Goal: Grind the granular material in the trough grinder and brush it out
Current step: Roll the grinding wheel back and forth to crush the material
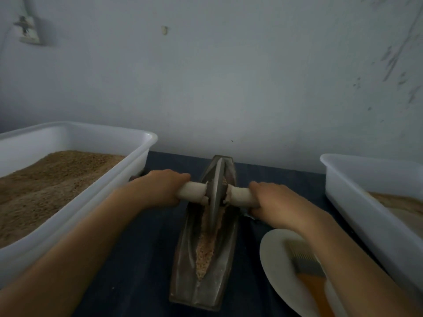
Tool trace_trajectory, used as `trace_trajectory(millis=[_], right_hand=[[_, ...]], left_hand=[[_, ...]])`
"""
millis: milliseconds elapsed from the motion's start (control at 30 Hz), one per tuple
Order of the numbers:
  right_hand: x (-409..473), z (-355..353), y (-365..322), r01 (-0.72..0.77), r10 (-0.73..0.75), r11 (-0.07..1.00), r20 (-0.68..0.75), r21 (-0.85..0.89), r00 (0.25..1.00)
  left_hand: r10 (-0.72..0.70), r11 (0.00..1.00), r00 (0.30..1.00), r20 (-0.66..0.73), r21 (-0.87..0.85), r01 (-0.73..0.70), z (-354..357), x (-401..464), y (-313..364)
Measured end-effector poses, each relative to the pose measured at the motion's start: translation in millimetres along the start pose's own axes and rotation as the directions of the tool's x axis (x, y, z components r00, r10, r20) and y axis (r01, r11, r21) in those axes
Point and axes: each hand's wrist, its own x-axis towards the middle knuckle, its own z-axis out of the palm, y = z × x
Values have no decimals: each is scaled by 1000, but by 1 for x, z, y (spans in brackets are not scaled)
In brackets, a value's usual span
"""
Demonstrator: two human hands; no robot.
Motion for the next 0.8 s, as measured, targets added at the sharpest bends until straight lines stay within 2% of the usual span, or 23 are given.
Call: trace_trajectory(millis=[100,167,267,367,533,633,700,800], right_hand=[[-15,-17,-8,17,-31,997,201,74,979],[-24,-27,-11,36,-71,992,290,123,954],[-31,-36,-14,50,-103,986,346,158,932],[-28,-34,-15,52,-100,987,327,151,940],[-11,-21,-6,-1,-32,991,241,136,970],[2,-5,1,-2,1,1000,31,18,1000],[8,6,5,-10,1,998,-142,-62,990],[13,16,9,-22,-3,995,-245,-101,970]], left_hand=[[14,999,976,216,-39,-6,-14,-14,2],[51,999,952,303,-31,-43,-20,-21,2],[84,996,932,352,-38,-75,-23,-26,0],[74,996,933,353,-70,-52,-20,-25,-1],[19,999,983,180,-47,-10,-10,-9,1],[-22,1000,1000,14,6,22,0,2,1],[-26,997,991,-135,75,36,7,7,2],[-23,989,962,-273,136,62,13,9,4]])
